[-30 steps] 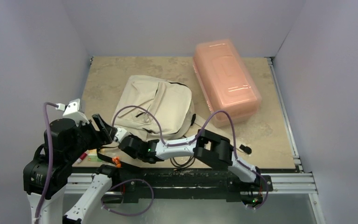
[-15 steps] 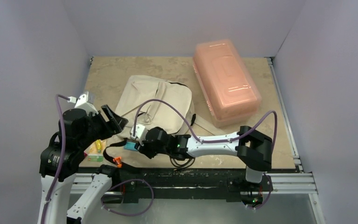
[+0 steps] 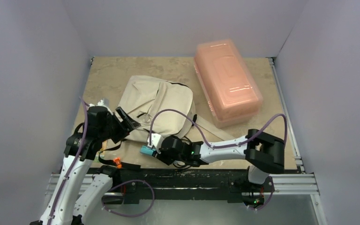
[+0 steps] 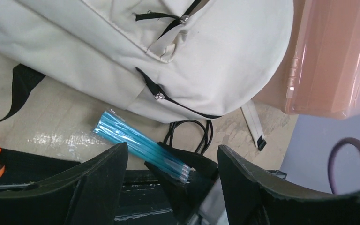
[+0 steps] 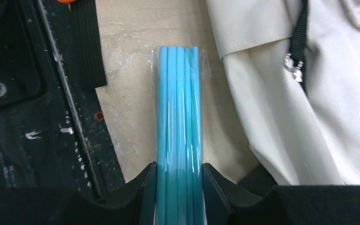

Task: Pack the student bag
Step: Pick up the stationery from the center of the board.

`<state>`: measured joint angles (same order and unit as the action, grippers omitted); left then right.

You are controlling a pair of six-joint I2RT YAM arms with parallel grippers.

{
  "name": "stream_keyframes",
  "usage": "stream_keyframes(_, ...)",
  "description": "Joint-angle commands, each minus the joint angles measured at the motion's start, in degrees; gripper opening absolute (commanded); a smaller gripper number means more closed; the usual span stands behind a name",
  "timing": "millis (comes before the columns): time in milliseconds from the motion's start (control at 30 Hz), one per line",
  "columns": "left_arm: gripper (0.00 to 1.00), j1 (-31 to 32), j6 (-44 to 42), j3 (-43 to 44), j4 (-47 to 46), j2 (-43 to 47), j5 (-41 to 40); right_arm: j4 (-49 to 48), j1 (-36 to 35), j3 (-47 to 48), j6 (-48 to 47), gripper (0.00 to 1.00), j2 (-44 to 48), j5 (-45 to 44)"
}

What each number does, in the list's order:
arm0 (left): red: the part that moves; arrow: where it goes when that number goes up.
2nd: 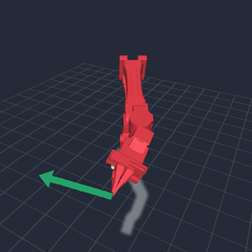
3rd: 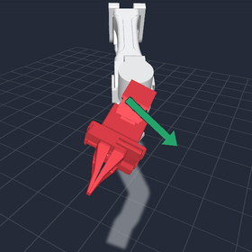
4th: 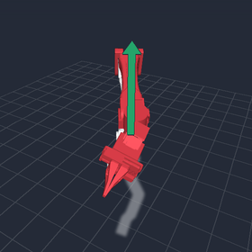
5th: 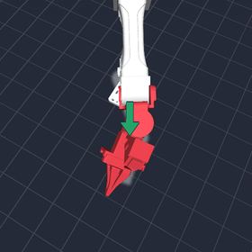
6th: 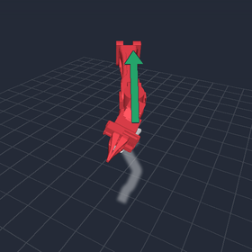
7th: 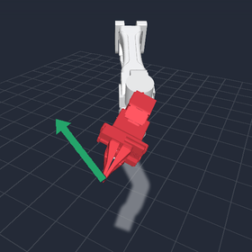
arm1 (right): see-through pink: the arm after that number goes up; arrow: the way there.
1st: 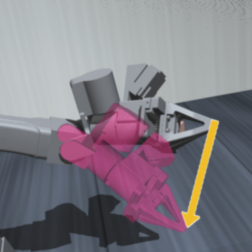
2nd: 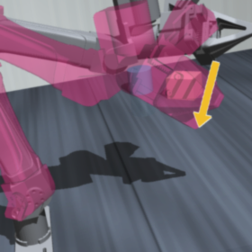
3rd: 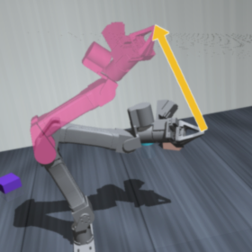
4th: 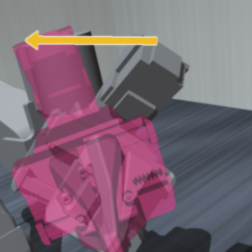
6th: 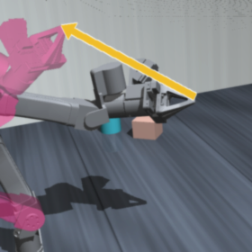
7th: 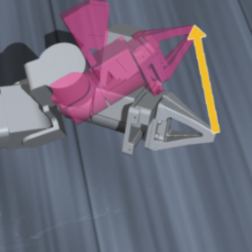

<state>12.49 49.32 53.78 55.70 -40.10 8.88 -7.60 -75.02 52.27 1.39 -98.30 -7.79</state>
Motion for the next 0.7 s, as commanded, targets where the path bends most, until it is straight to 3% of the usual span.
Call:
stream_keyframes(0, 0.7, -0.1, 13.15, -7.44, -5.02, 3.61, 0.32, -6.07, 0.23, -2.97, 3.26, 0.19, 8.68, -0.38)
stream_keyframes(133, 0.72, -0.16, 21.41, -13.82, -9.75, 6.39, 3.32, -5.98, 0.18, -5.33, 6.02, 0.19, 15.09, -0.14)
stream_keyframes(300, 0.77, -0.18, 23.22, -15.06, -16.0, 9.1, 7.03, -5.55, 0.94, -5.34, 11.94, 0.19, 20.99, -3.65)
stream_keyframes(500, 0.82, -0.16, 22.28, -13.92, -23.45, 7.54, 11.32, -2.76, 3.81, 1.56, 18.0, 0.19, 19.32, -6.86)
stream_keyframes(667, 0.77, -0.16, 20.93, -12.83, -27.64, 3.66, 12.46, -0.21, 4.16, 6.99, 20.42, 0.18, 17.29, -10.33)
